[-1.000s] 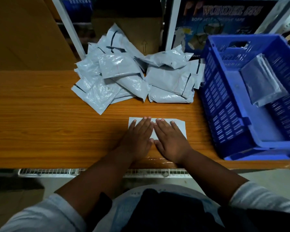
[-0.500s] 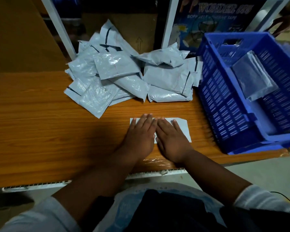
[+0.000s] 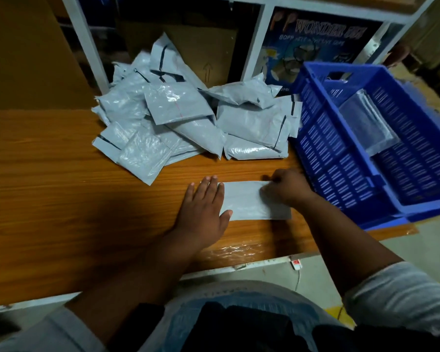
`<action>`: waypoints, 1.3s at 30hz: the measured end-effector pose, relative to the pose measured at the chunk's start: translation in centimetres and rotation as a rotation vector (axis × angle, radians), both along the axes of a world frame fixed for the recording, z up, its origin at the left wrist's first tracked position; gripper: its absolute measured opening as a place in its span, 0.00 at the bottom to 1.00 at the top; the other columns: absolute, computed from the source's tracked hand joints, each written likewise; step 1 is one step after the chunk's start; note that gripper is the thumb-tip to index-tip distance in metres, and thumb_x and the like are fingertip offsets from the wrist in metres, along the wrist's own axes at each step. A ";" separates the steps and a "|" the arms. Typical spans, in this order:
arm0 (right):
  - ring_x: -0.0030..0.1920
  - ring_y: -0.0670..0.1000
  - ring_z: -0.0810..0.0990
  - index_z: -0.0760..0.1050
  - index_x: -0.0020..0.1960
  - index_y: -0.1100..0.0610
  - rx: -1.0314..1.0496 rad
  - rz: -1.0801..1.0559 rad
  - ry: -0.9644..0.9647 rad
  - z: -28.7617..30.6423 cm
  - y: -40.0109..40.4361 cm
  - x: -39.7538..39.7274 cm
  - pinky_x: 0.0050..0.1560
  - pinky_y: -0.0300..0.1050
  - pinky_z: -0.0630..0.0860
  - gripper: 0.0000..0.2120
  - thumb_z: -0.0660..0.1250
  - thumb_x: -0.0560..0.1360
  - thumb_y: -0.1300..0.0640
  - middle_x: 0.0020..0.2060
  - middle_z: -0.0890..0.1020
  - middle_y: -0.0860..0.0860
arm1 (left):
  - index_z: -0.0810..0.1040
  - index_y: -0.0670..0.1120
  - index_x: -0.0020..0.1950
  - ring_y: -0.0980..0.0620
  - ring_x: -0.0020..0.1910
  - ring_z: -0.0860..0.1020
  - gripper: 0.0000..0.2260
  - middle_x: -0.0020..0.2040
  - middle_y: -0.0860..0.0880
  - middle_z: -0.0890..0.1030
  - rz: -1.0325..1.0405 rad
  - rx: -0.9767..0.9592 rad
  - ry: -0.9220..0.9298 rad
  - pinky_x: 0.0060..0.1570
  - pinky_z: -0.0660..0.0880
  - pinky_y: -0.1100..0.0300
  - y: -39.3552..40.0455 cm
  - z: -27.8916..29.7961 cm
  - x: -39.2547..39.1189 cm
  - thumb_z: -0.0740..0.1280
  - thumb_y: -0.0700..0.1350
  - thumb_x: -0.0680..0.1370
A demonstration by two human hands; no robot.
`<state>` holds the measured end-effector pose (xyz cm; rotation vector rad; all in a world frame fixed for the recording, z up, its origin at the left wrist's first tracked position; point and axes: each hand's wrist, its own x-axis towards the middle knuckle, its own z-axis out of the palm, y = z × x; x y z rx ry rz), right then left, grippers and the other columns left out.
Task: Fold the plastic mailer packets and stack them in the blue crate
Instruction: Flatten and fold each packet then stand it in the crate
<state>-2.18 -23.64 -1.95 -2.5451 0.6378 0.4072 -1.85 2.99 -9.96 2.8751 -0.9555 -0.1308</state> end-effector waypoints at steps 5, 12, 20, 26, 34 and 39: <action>0.49 0.55 0.85 0.80 0.52 0.53 0.133 0.117 0.151 4.2 -1.4 0.8 0.47 0.51 0.83 0.13 0.79 0.76 0.47 0.48 0.85 0.54 | 0.50 0.46 0.88 0.42 0.87 0.45 0.38 0.88 0.44 0.48 -0.003 -0.004 -0.008 0.84 0.44 0.38 0.3 0.1 0.2 0.40 0.67 0.83; 0.53 0.51 0.80 0.75 0.54 0.46 -0.107 0.349 0.206 5.8 -0.8 2.1 0.50 0.49 0.78 0.18 0.77 0.74 0.38 0.52 0.80 0.48 | 0.50 0.46 0.88 0.43 0.87 0.47 0.38 0.88 0.44 0.49 0.010 -0.048 -0.021 0.84 0.45 0.38 0.1 -0.3 0.4 0.44 0.67 0.84; 0.54 0.50 0.82 0.81 0.54 0.45 -0.082 0.629 0.266 3.1 3.0 6.0 0.56 0.50 0.78 0.13 0.75 0.76 0.39 0.51 0.84 0.44 | 0.58 0.47 0.86 0.41 0.86 0.52 0.37 0.86 0.42 0.58 0.078 -0.061 -0.043 0.80 0.50 0.31 0.0 0.3 0.3 0.50 0.67 0.83; 0.50 0.54 0.82 0.81 0.49 0.53 -0.221 0.639 0.097 8.3 -1.0 7.1 0.55 0.53 0.80 0.14 0.71 0.80 0.42 0.46 0.83 0.50 | 0.61 0.48 0.85 0.39 0.84 0.57 0.35 0.86 0.40 0.58 0.239 -0.207 -0.088 0.78 0.58 0.31 -2.1 3.2 0.4 0.55 0.66 0.83; 0.43 0.50 0.85 0.84 0.53 0.53 0.027 0.261 -0.201 19.4 -14.1 7.4 0.34 0.41 0.80 0.08 0.75 0.80 0.48 0.45 0.86 0.50 | 0.81 0.43 0.61 0.41 0.57 0.78 0.17 0.62 0.44 0.80 0.135 -0.457 -0.301 0.55 0.76 0.45 -11.3 10.6 5.2 0.63 0.55 0.83; 0.43 0.52 0.87 0.85 0.54 0.55 0.146 0.147 -0.281 21.6 -21.4 7.0 0.32 0.41 0.81 0.06 0.76 0.80 0.54 0.46 0.88 0.54 | 0.80 0.47 0.56 0.47 0.51 0.76 0.13 0.53 0.49 0.79 0.045 -0.469 -0.299 0.49 0.77 0.46 -20.2 16.3 7.7 0.63 0.55 0.83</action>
